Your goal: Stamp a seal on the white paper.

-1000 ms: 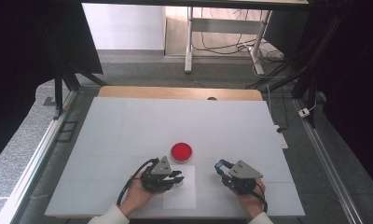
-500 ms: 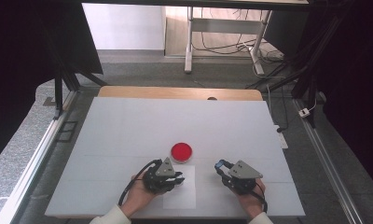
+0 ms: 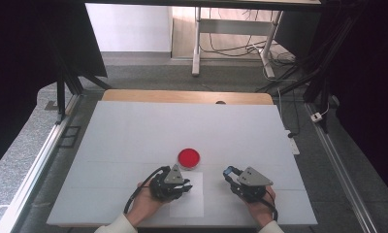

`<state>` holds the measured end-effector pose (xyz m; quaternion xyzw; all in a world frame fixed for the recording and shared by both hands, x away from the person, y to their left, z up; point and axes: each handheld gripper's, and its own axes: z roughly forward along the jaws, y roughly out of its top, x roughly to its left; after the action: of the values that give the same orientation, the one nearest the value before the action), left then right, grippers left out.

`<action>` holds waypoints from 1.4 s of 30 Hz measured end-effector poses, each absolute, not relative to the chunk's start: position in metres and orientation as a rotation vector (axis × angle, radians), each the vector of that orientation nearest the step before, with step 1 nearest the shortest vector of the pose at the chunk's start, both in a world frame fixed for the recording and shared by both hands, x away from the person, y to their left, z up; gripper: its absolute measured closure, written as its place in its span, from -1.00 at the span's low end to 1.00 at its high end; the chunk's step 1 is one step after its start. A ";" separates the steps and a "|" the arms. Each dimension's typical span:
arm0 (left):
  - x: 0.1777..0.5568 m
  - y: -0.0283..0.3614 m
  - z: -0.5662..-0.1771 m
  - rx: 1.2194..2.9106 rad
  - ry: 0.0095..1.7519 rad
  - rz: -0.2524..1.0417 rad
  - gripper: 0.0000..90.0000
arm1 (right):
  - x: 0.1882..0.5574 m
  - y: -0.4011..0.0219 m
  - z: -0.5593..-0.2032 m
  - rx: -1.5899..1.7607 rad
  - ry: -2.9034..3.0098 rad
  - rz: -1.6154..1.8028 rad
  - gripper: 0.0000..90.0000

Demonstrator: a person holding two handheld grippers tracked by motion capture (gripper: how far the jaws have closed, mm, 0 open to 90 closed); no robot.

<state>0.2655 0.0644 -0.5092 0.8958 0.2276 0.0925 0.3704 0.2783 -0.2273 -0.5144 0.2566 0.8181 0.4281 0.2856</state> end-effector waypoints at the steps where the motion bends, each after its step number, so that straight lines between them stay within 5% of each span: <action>1: 0.265 0.064 -0.509 2.297 0.584 0.239 0.69 | 0.278 -0.227 -0.515 0.686 2.186 1.147 0.45; 42: 0.264 0.062 -0.508 2.324 0.579 0.253 0.69 | 0.278 -0.226 -0.514 0.678 2.187 1.140 0.45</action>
<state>0.2637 0.0621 -0.5080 0.9009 0.2243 0.0980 0.3585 0.2775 -0.2264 -0.5138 0.2539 0.8188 0.4270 0.2877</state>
